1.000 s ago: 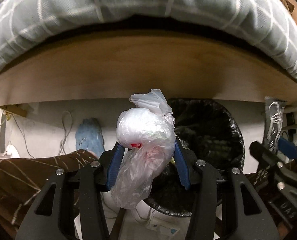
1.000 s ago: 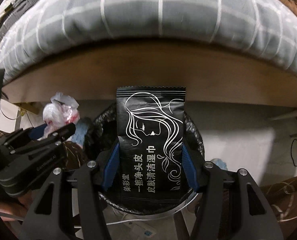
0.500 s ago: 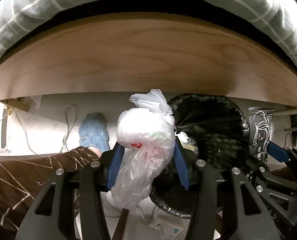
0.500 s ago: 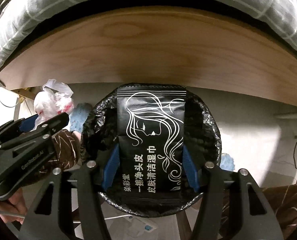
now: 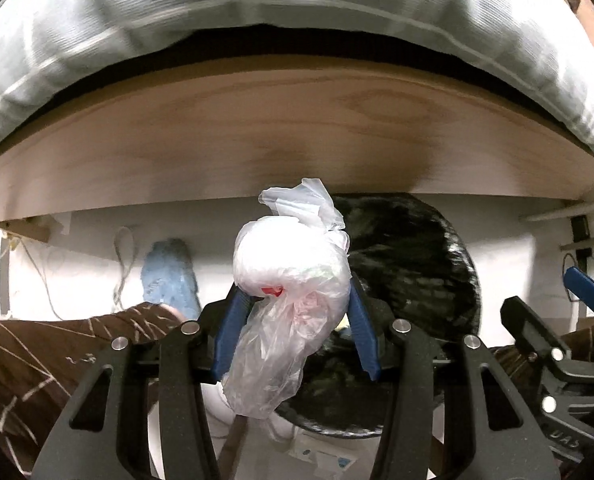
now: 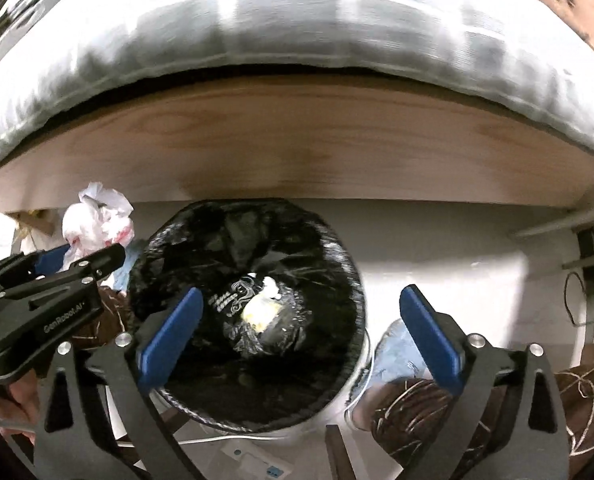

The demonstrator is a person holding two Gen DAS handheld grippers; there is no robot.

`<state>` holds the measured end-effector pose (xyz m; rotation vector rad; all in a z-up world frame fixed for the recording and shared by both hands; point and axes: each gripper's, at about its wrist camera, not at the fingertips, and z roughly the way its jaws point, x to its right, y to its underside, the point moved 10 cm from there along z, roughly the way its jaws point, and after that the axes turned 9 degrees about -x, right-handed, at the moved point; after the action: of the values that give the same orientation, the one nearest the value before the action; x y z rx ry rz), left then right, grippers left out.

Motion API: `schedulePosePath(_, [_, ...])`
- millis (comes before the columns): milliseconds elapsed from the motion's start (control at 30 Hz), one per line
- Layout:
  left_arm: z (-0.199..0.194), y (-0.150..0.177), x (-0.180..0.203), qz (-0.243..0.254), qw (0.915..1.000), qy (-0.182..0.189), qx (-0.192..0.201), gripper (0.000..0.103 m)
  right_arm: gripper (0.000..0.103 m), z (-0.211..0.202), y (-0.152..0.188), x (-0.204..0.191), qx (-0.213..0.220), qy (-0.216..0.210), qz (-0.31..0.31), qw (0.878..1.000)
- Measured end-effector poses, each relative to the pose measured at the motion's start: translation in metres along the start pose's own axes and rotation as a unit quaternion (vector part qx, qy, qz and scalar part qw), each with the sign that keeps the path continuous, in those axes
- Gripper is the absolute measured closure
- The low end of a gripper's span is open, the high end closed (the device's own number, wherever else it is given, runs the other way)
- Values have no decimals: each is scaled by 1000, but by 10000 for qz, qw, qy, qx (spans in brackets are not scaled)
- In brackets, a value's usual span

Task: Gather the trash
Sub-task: 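Open the right tool over the bin while the left tool releases the plastic bag, then raise both open tools from the bin back toward the bed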

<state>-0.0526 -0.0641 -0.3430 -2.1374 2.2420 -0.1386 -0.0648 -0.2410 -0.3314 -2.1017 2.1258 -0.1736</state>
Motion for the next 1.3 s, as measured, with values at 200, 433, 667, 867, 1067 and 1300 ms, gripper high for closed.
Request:
schedulePosePath(200, [4,3,35,263,9996,73,-75,55,8,-6,12,36,27,173,271,9995])
schedulePosePath(433, [9,10,70,578,9982,85,-126,55,8,-12,17,67,100,337,485,9982])
schedulePosePath(667, [15,13,87,713,9973,49,-185,52,8,-12,14,74,134,355,558,9977])
schedulePosePath(867, [15,12,81,742,9972,-97,-95,27,8,-15,10,77,153,352,623,9973])
schedulePosePath(1067, [8,7,70,677,9974,-236,124,8,8,-19,5,72,204,338,608,9974])
schedulePosePath(1300, [-8,0,48,574,9973,-384,260,6,8,-34,-2,66,423,276,636,9967])
